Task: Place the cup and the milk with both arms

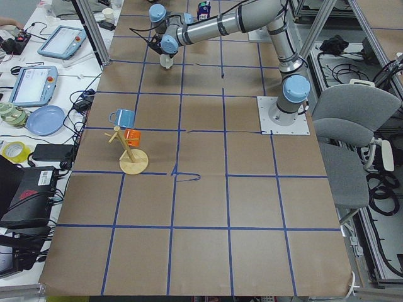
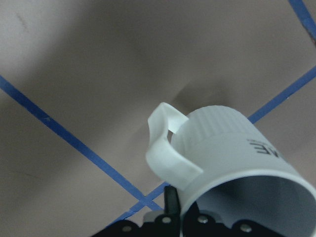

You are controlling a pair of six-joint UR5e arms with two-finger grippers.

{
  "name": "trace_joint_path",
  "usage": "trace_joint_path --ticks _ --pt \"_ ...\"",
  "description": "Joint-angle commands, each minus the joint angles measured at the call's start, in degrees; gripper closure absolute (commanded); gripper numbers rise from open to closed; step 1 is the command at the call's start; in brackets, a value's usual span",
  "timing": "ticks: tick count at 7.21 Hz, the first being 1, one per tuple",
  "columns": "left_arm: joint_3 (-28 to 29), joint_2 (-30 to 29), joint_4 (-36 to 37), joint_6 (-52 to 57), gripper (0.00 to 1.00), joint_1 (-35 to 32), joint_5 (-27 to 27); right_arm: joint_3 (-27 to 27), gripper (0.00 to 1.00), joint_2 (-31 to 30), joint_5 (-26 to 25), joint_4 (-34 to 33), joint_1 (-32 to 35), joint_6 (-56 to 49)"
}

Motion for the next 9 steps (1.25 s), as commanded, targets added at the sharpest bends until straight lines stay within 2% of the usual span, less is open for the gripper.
trace_joint_path --ticks 1,3,4,5,7,8,9 --pt "0.0 0.0 0.5 -0.8 0.07 -0.3 -0.4 0.1 0.00 -0.1 -0.3 0.0 -0.1 -0.1" --pt "0.3 2.2 -0.4 2.0 0.04 0.2 0.0 1.1 0.00 0.0 -1.1 0.5 -2.0 -4.1" --pt "1.4 3.9 -2.2 9.4 0.03 1.2 0.6 3.6 0.00 -0.4 -1.1 0.9 -4.0 -7.5" --pt "2.8 6.3 -8.3 21.0 0.02 4.1 2.0 7.3 0.00 -1.2 -1.1 1.0 -6.2 -8.3" --pt "6.4 9.7 -19.1 35.5 0.00 8.3 7.7 14.7 0.00 -1.9 -1.3 -0.6 -9.6 -11.6" --pt "6.8 11.6 -21.2 43.3 0.00 12.1 9.3 18.7 0.00 -2.0 -1.3 -1.2 -10.5 -10.8" --pt "6.7 13.7 -23.2 48.5 0.00 15.1 9.4 22.4 0.00 -1.9 -1.3 -4.7 -10.5 -9.3"
